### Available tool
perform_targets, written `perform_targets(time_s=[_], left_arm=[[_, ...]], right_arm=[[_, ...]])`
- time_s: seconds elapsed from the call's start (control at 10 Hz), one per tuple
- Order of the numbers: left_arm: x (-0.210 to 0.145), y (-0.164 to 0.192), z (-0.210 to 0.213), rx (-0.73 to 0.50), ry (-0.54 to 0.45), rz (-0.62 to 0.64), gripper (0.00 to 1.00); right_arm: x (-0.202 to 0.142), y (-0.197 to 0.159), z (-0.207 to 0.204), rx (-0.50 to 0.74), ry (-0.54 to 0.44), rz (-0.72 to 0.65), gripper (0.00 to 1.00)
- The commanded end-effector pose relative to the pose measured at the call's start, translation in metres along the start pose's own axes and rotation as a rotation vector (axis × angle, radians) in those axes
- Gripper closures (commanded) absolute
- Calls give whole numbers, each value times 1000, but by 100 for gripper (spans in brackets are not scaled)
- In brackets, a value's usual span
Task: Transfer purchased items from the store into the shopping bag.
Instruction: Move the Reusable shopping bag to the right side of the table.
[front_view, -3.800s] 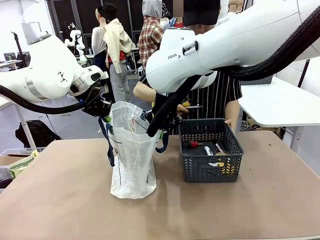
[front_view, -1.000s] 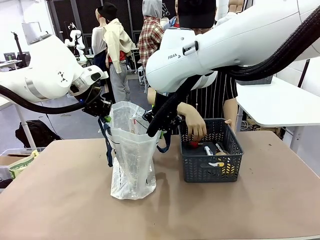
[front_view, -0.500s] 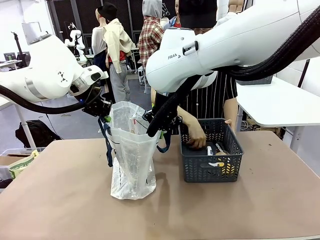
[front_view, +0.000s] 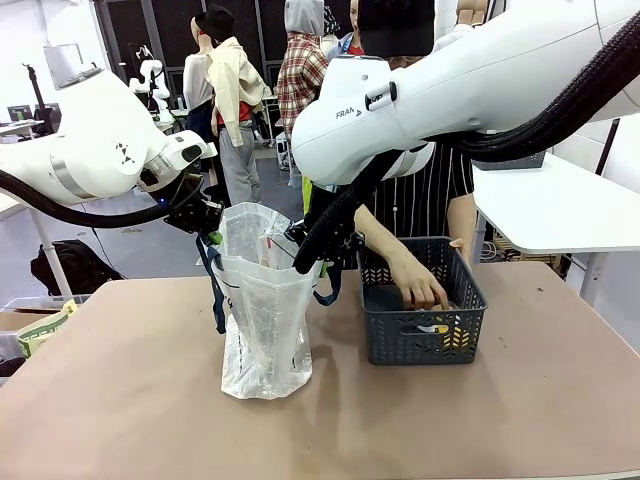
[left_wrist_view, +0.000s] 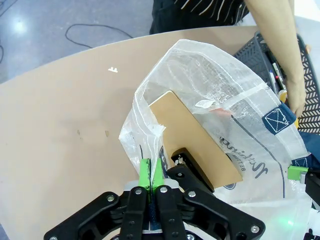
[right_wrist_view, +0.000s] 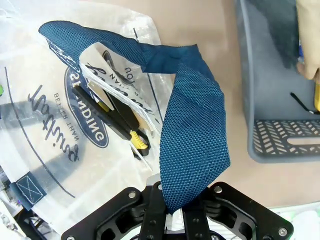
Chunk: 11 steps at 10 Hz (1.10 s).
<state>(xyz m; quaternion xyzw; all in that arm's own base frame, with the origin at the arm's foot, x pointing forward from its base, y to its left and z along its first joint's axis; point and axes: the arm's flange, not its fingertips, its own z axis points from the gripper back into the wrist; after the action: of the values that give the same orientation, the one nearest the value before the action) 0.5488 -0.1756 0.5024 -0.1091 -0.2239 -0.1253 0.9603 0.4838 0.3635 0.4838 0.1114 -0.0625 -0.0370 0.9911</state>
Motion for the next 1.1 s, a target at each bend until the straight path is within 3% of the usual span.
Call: perform_targets(time_s=[0.0,1.0], left_arm=[[-1,1,1,7,1,-1,100],[-1,1,1,7,1,-1,100]], right_arm=[[-1,-1,0,-2,-1,-1,100],[-1,-1,0,-2,-1,-1,100]])
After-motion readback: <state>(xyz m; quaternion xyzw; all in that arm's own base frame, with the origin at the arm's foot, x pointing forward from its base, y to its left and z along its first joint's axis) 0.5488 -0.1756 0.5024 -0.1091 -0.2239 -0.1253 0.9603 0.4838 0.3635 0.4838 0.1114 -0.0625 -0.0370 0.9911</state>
